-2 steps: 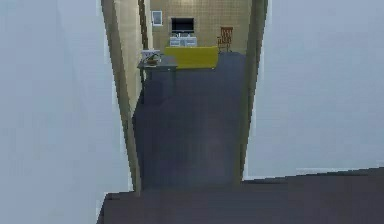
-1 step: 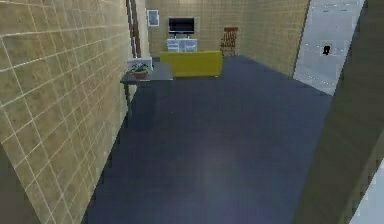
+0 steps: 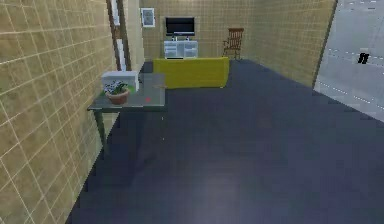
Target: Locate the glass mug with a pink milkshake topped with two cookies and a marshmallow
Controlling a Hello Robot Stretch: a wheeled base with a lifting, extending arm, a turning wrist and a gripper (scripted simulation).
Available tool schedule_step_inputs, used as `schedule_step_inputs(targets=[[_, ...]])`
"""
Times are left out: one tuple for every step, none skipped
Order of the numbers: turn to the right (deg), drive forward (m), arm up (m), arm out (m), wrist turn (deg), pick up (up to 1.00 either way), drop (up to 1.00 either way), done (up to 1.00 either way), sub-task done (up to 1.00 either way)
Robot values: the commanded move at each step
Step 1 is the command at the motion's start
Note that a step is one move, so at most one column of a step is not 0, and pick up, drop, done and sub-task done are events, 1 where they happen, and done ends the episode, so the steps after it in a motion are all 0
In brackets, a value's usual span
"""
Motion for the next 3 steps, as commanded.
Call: schedule_step_inputs(targets=[[0.0,1.00,0.00,0.00,0.0,0.00,0.00,0.00,0.00],[3.0,0.00,0.00,0.00,0.0,0.00,0.00,0.00,0.00],[0.0,0.85,0.00,0.00,0.0,0.00,0.00,0.00,0.00]])
